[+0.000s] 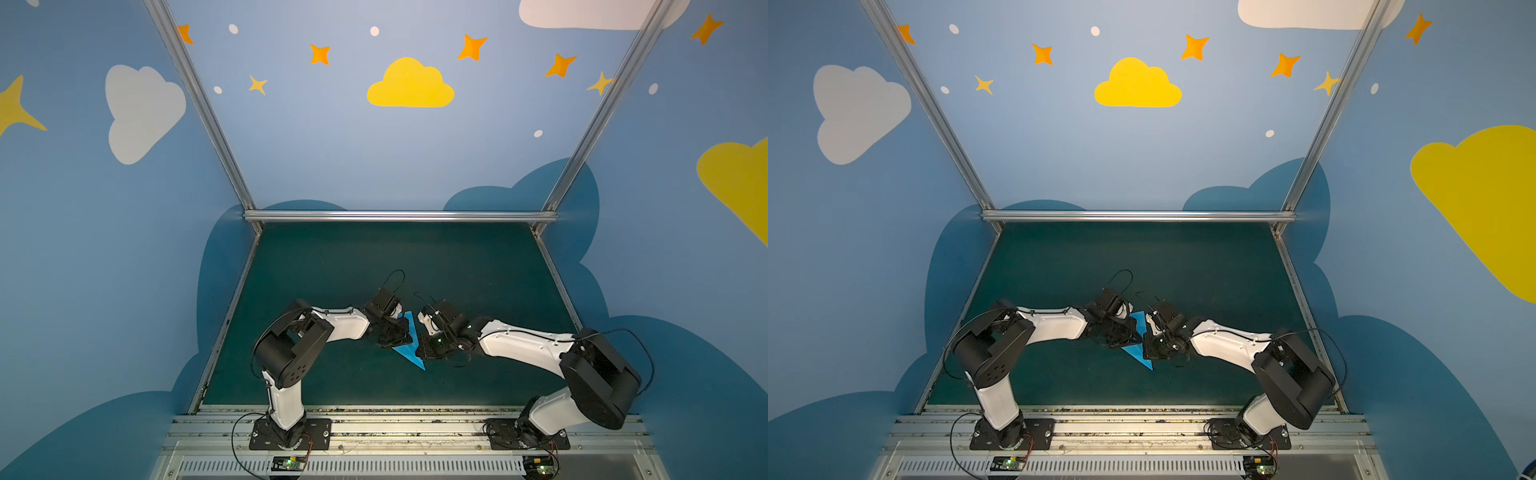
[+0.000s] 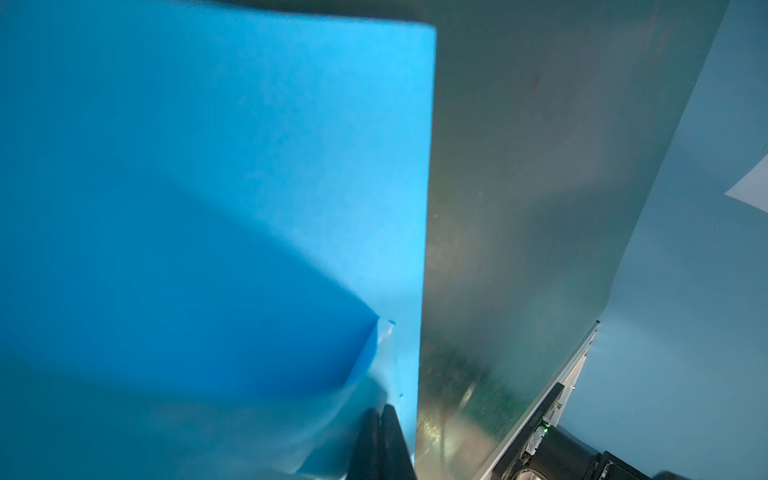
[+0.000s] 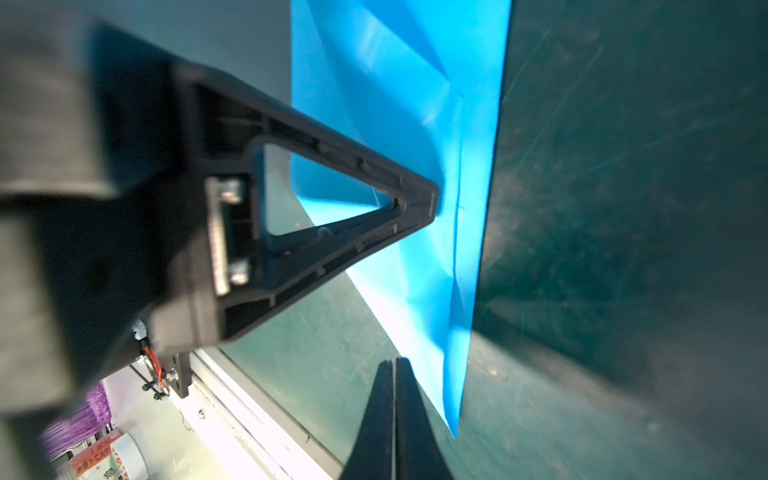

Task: Fold a paper plane with a square sheet of paper (fold left side to right side)

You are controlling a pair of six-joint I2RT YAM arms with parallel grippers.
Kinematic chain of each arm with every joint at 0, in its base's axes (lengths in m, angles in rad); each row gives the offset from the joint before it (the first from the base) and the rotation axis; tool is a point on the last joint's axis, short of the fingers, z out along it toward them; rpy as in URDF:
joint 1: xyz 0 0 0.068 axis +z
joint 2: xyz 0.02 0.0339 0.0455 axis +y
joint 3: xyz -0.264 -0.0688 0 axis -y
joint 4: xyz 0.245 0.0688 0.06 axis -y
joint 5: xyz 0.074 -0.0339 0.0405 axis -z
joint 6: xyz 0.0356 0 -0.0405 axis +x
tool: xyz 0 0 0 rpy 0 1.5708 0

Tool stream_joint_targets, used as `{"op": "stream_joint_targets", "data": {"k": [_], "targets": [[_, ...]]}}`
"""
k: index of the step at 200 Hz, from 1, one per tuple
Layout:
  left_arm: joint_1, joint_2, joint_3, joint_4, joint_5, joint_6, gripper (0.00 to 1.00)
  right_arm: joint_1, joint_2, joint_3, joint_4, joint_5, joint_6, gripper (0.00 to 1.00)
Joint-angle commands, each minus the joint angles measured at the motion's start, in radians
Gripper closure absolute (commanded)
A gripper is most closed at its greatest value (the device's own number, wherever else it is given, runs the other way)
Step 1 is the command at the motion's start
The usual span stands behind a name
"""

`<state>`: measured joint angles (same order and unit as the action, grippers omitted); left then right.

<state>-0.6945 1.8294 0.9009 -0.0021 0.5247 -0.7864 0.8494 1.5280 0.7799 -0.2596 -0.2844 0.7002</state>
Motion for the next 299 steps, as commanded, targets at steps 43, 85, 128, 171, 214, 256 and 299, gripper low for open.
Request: {"op": "stream_joint_targets", "data": {"k": [43, 85, 128, 171, 214, 256, 299], "targets": [[-0.007, 0.039, -0.016, -0.048, -0.047, 0.001, 0.96, 0.004, 0.066, 0.038, 0.023, 0.011, 0.009, 1.0], [-0.007, 0.037, -0.013, -0.049, -0.048, 0.001, 0.96, 0.002, 0.087, 0.031, 0.03, 0.014, 0.006, 1.0], [-0.006, 0.037, -0.014, -0.05, -0.048, 0.001, 0.96, -0.008, 0.106, 0.005, 0.043, 0.024, 0.002, 1.0], [-0.007, 0.037, -0.016, -0.05, -0.051, 0.001, 0.96, -0.021, 0.097, -0.028, 0.051, 0.024, 0.002, 1.0], [-0.007, 0.034, -0.019, -0.058, -0.065, -0.004, 0.96, -0.023, 0.071, -0.068, 0.054, 0.023, 0.001, 1.0], [-0.007, 0.034, -0.022, -0.056, -0.071, -0.013, 0.96, -0.013, 0.044, -0.142, 0.067, 0.018, 0.011, 1.0], [-0.007, 0.034, -0.022, -0.052, -0.075, -0.025, 0.96, -0.012, -0.046, -0.237, 0.066, 0.02, 0.043, 1.0]]}}
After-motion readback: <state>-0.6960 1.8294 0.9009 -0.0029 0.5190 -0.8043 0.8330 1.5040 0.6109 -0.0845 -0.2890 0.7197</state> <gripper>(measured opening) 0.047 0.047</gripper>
